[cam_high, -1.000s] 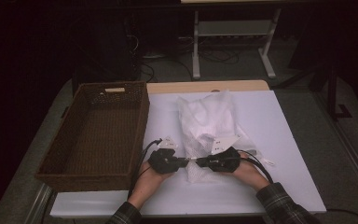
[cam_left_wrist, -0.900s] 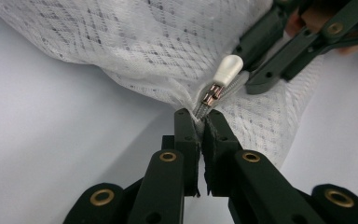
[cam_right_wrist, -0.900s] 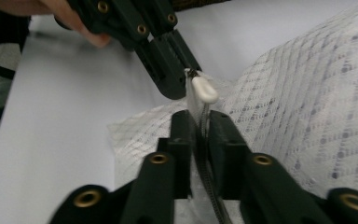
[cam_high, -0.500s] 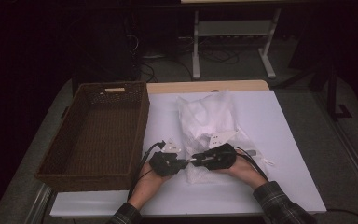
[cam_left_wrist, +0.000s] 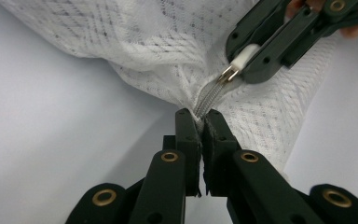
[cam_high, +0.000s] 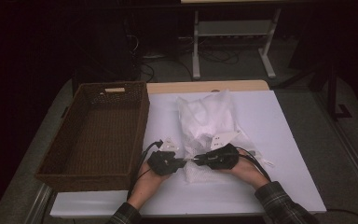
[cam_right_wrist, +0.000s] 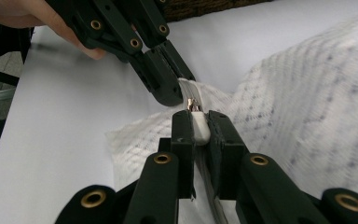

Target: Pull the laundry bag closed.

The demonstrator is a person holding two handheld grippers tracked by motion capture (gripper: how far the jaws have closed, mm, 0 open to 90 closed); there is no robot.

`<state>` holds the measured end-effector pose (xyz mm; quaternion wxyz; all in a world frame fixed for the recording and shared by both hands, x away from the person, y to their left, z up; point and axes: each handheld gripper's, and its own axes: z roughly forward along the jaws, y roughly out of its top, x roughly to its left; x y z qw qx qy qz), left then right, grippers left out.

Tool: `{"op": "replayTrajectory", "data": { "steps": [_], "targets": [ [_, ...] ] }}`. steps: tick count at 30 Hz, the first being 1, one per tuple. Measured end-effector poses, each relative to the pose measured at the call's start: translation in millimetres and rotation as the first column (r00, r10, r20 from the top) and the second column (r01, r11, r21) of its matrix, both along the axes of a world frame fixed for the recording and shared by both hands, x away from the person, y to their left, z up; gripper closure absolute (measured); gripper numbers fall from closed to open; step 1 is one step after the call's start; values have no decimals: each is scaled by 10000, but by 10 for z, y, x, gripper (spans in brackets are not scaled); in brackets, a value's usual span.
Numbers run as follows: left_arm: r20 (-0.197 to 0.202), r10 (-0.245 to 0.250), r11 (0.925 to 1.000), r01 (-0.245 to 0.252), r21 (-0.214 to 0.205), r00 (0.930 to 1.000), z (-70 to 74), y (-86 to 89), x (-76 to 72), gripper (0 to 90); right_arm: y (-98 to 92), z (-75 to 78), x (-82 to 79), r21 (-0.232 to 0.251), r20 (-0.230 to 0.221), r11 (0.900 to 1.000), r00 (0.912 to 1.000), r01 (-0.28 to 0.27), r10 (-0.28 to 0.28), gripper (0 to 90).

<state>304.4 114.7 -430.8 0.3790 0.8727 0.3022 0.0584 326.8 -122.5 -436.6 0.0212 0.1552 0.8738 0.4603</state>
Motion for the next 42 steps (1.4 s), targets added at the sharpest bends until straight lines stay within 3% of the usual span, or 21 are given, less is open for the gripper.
{"op": "replayTrajectory", "data": {
  "steps": [25, 42],
  "targets": [
    [-140, 248, 9997, -248, 9, 9996, -1, 23, -21, 860, -213, 69, -17, -48, 193, 9999, 9997, 144, -143, 812],
    [-236, 388, 9992, -386, 84, 9990, -4, 31, -15, 861, -573, 107, -14, -72, 194, 9980, 9978, 628, -627, 812]
  ]
}}
